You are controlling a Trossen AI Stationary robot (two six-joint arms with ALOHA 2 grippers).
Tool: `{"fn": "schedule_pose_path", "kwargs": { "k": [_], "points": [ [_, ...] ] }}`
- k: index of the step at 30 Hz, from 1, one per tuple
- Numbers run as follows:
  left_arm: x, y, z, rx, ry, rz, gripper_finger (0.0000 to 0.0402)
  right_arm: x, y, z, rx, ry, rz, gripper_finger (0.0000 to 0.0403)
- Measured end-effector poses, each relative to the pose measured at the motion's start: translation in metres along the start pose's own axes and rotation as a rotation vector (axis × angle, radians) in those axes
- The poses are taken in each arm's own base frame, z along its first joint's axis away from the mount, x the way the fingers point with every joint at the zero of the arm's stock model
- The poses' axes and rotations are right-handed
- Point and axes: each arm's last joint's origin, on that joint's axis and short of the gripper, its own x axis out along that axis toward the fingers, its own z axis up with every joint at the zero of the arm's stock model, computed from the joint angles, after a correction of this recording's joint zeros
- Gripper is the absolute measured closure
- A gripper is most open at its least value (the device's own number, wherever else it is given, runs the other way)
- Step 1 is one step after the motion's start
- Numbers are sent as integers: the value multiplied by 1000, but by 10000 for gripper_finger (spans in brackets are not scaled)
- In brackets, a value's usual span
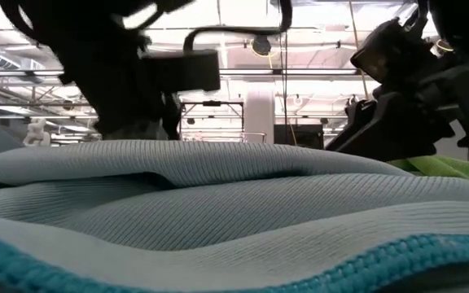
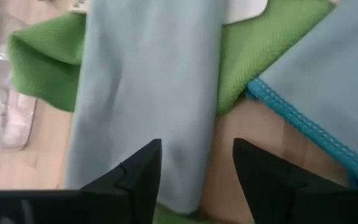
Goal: Fold microfiber towels
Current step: Put the top left blue towel into the transparent bin
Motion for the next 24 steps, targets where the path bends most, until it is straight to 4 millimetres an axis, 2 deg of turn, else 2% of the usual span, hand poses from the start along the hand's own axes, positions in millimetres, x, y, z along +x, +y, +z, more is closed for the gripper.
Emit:
{"fn": "schedule_pose_path", "kwargs": {
  "k": [5, 11, 16, 24],
  "points": [
    [10, 5, -4, -29, 2, -23, 189, -1, 2, -1, 1, 1, 6, 238],
    [14, 9, -3, -26, 16, -29, 219, -2, 3, -1, 0, -2, 12, 238],
    [20, 13, -1, -25, 31, -43, 269, -2, 4, 1, 12, -13, 13, 238],
    [26, 19, 0, 19, 60, -76, 385, -2, 5, 1, 96, -19, 20, 238]
  ]
}}
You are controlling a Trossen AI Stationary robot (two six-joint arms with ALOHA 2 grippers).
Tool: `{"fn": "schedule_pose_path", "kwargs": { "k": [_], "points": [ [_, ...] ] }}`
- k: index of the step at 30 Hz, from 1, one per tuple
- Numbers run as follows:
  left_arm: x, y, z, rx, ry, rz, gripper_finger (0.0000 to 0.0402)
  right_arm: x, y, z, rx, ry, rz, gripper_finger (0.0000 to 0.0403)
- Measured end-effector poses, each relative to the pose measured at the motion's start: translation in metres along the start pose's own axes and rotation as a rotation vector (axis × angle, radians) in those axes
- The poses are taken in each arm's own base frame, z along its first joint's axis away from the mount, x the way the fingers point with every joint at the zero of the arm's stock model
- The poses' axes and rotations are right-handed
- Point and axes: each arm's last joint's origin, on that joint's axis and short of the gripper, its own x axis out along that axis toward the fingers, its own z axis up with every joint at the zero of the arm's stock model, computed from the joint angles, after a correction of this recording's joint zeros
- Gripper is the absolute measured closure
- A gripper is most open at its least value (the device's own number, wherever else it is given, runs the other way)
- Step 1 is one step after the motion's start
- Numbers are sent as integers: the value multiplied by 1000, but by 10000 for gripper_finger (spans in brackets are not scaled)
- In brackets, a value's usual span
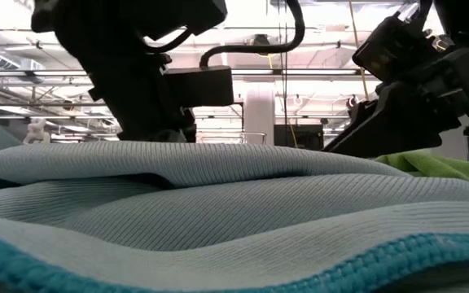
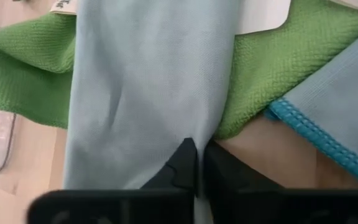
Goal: Fold microfiber towels
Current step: Put the top left blue towel into the transparent bin
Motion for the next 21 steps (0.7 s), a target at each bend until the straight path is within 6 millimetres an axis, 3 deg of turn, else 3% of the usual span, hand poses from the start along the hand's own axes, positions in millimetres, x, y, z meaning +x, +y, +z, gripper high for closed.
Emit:
{"fn": "schedule_pose_path", "kwargs": {
  "k": [8, 13, 21],
  "points": [
    [-21, 13, 5, -65, -26, -25, 393, 1, -1, 0, -4, -22, -74, 238],
    [-43, 26, 16, -108, -107, -35, 385, 5, 6, 17, -85, -64, -67, 238],
    [-50, 31, 19, -127, -133, -37, 394, 31, 9, 35, -183, -78, -106, 238]
  ]
}}
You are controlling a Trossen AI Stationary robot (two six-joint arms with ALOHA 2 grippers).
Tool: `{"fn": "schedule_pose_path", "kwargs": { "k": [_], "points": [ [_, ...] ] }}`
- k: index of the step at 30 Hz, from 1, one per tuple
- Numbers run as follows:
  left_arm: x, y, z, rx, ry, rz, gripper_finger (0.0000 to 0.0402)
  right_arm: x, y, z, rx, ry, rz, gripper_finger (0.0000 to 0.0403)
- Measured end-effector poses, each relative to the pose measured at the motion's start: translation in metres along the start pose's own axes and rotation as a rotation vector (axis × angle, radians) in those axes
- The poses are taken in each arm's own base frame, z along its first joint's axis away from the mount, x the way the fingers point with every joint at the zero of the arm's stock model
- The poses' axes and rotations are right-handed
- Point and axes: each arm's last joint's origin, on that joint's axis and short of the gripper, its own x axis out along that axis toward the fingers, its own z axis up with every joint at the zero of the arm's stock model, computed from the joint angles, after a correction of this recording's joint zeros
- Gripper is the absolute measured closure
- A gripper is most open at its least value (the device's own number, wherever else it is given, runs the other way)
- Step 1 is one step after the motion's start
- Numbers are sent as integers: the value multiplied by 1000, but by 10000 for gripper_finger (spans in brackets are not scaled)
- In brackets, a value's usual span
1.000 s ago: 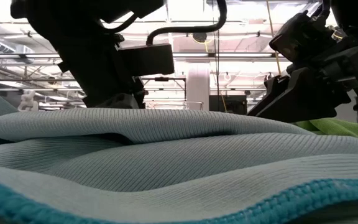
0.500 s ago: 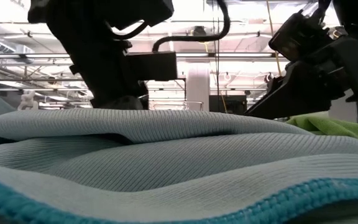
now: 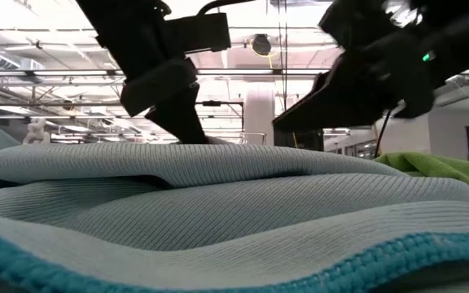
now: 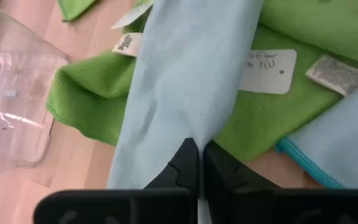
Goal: Fold microfiber towels
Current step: Put the top left blue towel into the transparent bin
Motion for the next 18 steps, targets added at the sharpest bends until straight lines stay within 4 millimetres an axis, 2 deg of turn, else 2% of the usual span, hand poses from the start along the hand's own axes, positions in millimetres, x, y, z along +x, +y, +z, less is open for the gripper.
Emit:
{"fn": "schedule_pose_path", "kwargs": {
  "k": [6, 11, 18],
  "points": [
    [0, 0, 2, -30, -14, -5, 379, 24, 8, -7, -77, 39, -22, 207],
    [0, -1, 3, -16, -32, -8, 394, 36, 11, -6, -151, 41, -185, 173],
    [-1, -1, 5, -23, -47, -10, 380, 42, 6, -8, -177, 60, -246, 187]
  ]
}}
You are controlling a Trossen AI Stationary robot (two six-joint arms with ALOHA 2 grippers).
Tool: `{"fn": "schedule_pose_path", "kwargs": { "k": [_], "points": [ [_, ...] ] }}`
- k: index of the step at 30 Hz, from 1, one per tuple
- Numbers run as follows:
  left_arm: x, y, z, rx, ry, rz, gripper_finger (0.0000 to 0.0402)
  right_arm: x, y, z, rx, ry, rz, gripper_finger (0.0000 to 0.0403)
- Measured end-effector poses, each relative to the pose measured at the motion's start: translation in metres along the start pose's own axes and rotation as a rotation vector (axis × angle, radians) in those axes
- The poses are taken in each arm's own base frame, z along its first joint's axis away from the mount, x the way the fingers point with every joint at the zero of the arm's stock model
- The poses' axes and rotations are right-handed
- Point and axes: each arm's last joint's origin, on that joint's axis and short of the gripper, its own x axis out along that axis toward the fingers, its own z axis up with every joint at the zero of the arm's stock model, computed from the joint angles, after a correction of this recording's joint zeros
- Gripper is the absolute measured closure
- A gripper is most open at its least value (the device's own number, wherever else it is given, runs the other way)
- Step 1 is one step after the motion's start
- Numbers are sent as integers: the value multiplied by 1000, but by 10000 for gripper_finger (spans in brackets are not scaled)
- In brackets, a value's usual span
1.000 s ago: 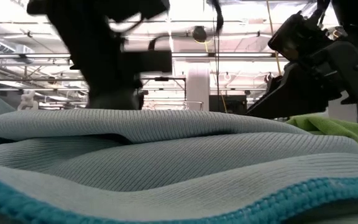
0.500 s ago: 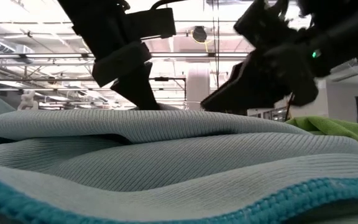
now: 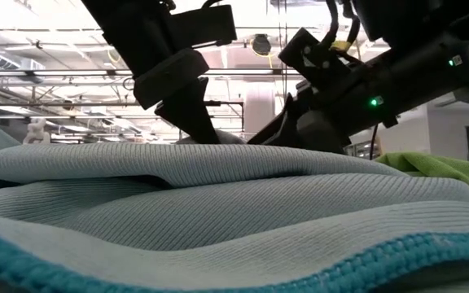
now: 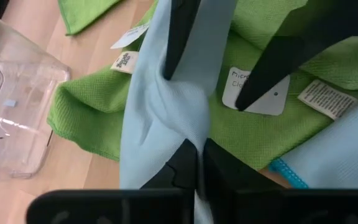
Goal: Fold microfiber towels
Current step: Put the top left blue towel into the transparent bin
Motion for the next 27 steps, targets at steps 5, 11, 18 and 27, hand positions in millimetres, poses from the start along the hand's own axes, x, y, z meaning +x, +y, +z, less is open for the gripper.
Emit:
{"fn": "schedule_pose_path", "kwargs": {
  "k": [5, 11, 18, 27],
  "points": [
    [0, 1, 0, 2, 0, 18, 394, -6, 1, 4, 1, -13, -29, 204],
    [1, 3, 1, -10, -7, 29, 381, -15, 5, 14, -56, -52, -61, 183],
    [1, 3, 3, -16, -19, 25, 385, 0, -7, 17, 51, -51, 21, 102],
    [1, 3, 4, -21, -26, 21, 391, 10, -16, 8, 61, 25, -5, 160]
  ]
}}
